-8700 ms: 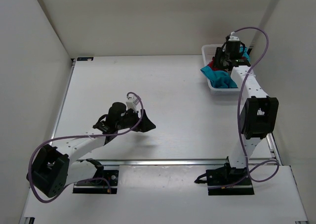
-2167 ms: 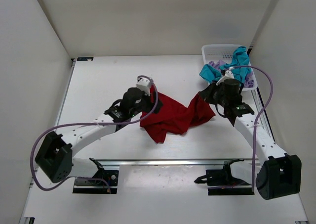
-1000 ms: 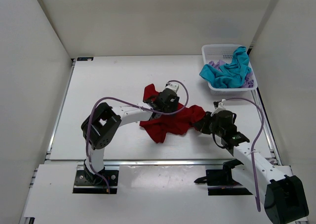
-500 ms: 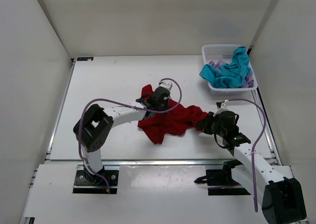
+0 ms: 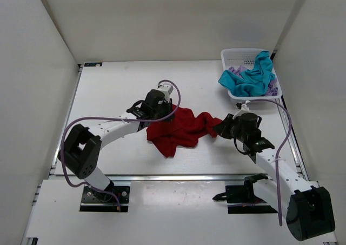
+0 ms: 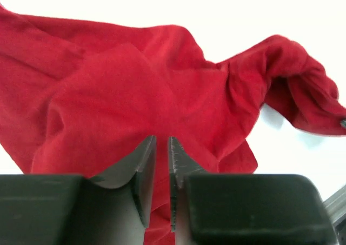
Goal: Fold and stack the t-shirts
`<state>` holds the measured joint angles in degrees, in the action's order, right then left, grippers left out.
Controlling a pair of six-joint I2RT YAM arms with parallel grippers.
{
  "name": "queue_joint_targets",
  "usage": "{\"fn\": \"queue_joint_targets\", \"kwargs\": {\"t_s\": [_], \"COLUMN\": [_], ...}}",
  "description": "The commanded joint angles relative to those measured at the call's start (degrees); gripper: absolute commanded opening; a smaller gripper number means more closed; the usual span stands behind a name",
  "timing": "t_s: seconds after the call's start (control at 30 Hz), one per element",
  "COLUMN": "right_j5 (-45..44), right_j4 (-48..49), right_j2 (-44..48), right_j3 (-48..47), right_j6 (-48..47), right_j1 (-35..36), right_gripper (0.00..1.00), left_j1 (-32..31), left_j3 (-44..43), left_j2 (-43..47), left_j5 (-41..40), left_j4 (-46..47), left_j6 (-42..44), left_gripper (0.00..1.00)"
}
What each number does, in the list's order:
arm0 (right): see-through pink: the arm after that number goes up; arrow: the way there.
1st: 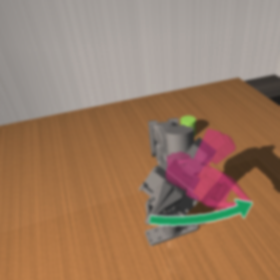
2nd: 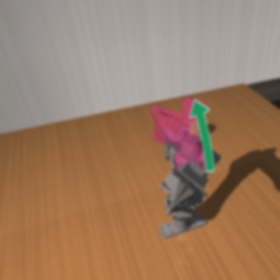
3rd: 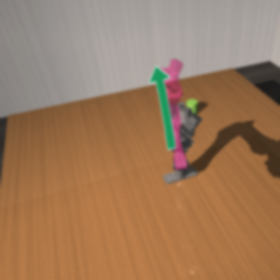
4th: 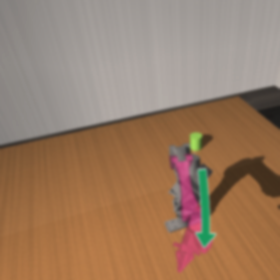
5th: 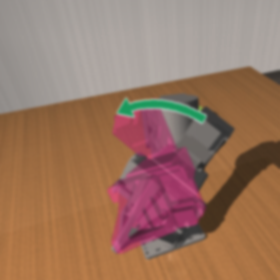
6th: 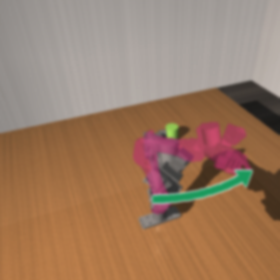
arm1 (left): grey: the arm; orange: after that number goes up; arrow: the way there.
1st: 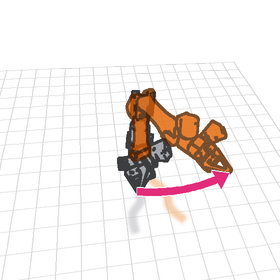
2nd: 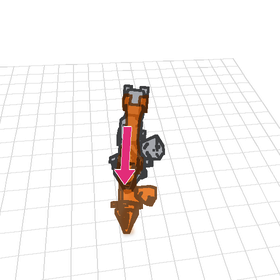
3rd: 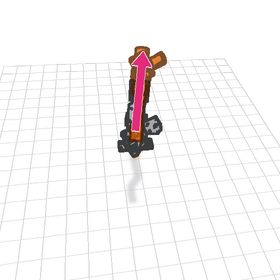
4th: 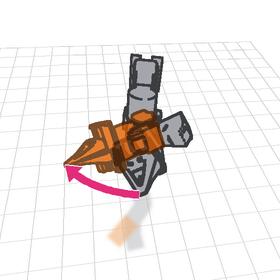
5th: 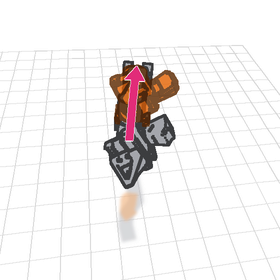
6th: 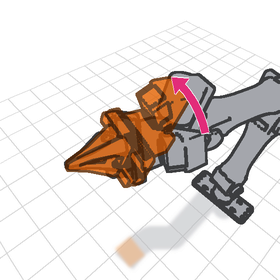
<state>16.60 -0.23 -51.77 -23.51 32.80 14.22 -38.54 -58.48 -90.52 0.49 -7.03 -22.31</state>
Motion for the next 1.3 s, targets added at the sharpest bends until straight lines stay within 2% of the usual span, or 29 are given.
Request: {"fn": "queue_joint_targets", "kwargs": {"t_s": [0.0,0.07,0.17,0.2,0.23,0.27,0.3,0.33,0.37,0.53,0.67,0.83,0.93,1.17,1.27], "right_j5": [1.6,1.4,-0.1,0.3,0.1,0.0,0.0,0.3,0.5,0.4,1.3,1.9,3.0,4.1,4.6], "right_j4": [2.3,1.6,0.3,-1.3,-1.5,-1.6,-1.6,-1.4,-1.7,-0.8,-0.1,2.2,2.6,4.2,4.4], "right_j2": [-2.5,-1.8,-0.5,0.2,0.4,0.0,0.1,-0.3,-0.4,-1.0,-0.9,-1.1,-0.8,-0.4,-0.3], "right_j3": [-3.1,-4.3,-6.8,-7.3,-7.7,-7.9,-7.8,-8.0,-7.6,-6.6,-5.8,-3.7,-2.9,-1.7,-1.3], "right_j6": [-0.4,-0.5,-1.8,-1.8,-1.7,-2.1,-1.9,-1.9,-1.8,-1.6,-1.2,-0.8,-0.5,-0.5,-0.4], "right_j1": [0.5,0.6,0.5,0.4,0.5,0.6,1.0,0.9,1.1,1.8,1.5,2.1,2.0,1.2,0.7], "right_gripper": [0.0,0.01,0.0,0.0,0.0,0.0,0.0,0.0,0.0,0.0,0.0,0.0,0.0,0.0,0.0], "left_j1": [2.7,5.0,7.5,7.3,6.2,4.2,2.9,0.0,-3.0,-7.0,-8.5,-11.7,-12.8,-14.5,-14.8], "left_j3": [3.6,5.5,7.1,7.2,6.4,6.0,6.2,6.1,6.1,6.5,3.8,0.6,-1.1,-2.5,-2.5], "left_j2": [2.1,2.5,3.8,3.6,4.2,4.3,5.2,5.2,5.4,5.6,3.5,-1.1,-3.5,-6.2,-6.3], "left_j5": [7.9,11.9,13.6,12.3,11.0,9.5,8.0,4.6,0.5,-5.4,-8.8,-17.1,-18.8,-21.9,-23.1], "left_j4": [2.8,4.1,4.8,4.5,3.6,2.8,2.8,3.1,2.7,4.5,3.6,1.6,0.9,-0.8,-1.1], "left_j6": [-0.9,-2.0,-2.0,-2.0,-1.4,-0.8,-1.0,-0.2,0.0,-0.9,-0.5,0.9,1.5,3.0,3.4], "left_gripper": [0.29,0.29,0.18,0.2,0.27,0.37,0.42,0.53,0.59,0.65,0.64,0.63,0.62,0.54,0.45]}}
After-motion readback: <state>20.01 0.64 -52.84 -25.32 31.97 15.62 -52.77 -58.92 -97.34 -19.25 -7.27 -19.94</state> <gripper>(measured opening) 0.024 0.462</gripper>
